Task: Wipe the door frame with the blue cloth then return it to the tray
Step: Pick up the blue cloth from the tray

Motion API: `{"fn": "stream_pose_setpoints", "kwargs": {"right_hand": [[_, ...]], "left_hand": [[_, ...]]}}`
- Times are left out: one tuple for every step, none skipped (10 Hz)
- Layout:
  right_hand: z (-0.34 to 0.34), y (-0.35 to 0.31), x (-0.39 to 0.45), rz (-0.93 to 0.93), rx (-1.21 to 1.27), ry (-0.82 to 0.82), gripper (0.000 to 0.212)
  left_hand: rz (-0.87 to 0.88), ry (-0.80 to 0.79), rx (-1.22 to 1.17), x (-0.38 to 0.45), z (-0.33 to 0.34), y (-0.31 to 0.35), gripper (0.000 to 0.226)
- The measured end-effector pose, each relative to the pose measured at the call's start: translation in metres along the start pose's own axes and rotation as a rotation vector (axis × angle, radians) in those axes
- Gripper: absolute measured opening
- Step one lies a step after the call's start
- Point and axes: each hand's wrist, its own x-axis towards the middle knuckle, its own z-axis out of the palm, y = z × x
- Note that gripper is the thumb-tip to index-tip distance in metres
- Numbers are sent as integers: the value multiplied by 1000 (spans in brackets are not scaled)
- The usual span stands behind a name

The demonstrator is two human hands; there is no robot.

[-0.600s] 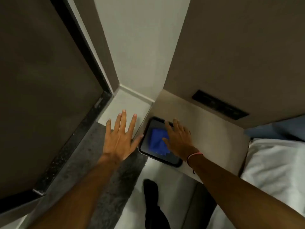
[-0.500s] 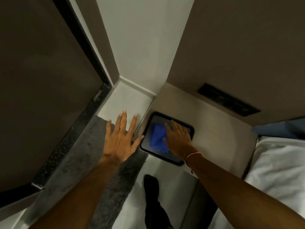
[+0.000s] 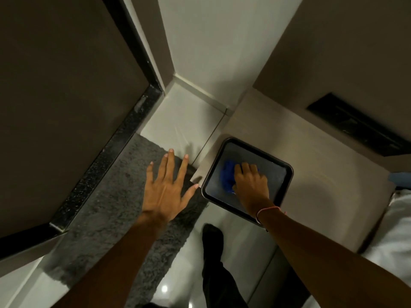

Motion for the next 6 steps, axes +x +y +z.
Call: {"fn": "stream_pose_setpoints", "kwargs": {"right_hand": [[-8,4,-5,-14,0,-19,45],[-32,3,-27,-60,2,36,51],[-59,-2,-42,-82,12,99,59],[-143,-27,-64,-135,44,277,62],[-201,-54,-88,-183,120,413,50],[-306,-111,-128,-244,210,773,43]], "left_hand": [[-4,41,8,0,-10,-7,85],[-20,142,36,-8,-44,-24,84],[-44,228,46,-17,-76,-40,84],[-101,388,83,-41,-147,-72,85],[-164,521,127,-70,-204,-99,85],[-267,709,208,-130,-292,-144,85]]}}
